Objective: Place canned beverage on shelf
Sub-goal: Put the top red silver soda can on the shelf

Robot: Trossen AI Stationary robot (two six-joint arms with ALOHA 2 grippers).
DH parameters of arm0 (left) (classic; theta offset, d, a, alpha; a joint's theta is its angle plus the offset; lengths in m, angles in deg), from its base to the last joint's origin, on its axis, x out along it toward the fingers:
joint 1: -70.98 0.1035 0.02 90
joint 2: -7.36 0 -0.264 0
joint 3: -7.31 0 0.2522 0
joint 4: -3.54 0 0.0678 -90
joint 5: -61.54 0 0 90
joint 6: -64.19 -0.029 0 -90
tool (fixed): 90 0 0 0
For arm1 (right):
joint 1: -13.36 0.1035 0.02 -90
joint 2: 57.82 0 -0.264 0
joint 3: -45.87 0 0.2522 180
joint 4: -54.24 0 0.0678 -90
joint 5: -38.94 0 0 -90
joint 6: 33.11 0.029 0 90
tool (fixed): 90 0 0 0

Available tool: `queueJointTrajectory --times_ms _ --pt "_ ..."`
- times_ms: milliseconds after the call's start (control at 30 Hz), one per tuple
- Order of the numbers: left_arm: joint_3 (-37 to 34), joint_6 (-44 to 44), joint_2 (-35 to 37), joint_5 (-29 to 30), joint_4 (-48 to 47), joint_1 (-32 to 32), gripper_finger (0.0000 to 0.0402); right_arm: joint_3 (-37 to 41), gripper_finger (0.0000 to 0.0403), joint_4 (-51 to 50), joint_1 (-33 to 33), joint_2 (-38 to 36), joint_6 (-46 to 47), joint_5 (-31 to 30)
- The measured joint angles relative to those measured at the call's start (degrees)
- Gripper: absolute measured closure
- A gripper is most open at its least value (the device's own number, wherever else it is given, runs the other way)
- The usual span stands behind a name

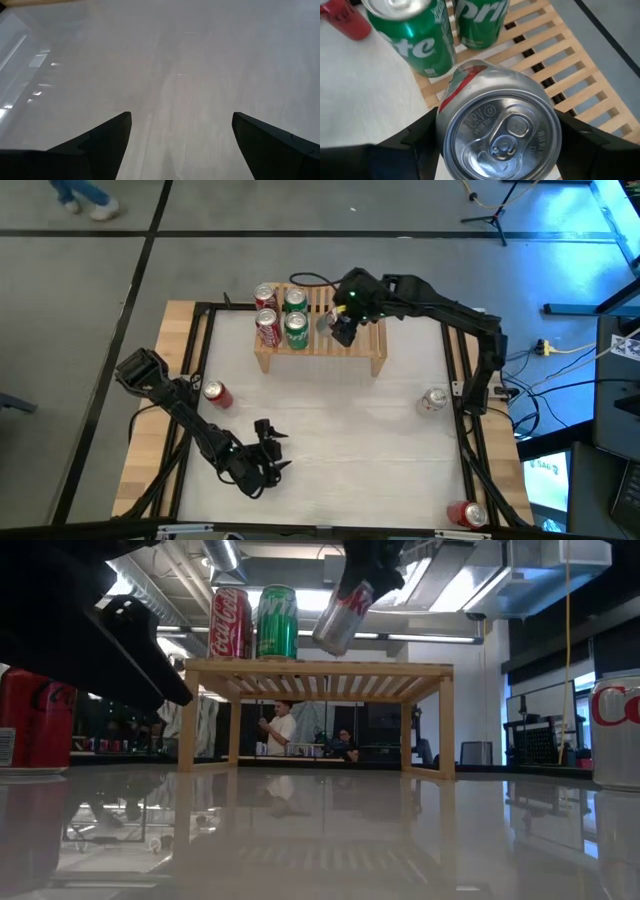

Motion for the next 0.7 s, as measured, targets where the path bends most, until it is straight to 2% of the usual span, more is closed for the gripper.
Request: queueJointTrajectory --times_ms 433,700 --pt "0.00 0.02 0.00 0.63 -0.02 0.02 0.0065 0.00 0.0117 -1.07 -0.44 1.93 -1.50 -1.96" --pt "0.00 0.03 0.00 0.65 -0.02 -0.01 0.0065 0.00 0.0105 -0.46 -0.68 3.32 -2.96 -0.43"
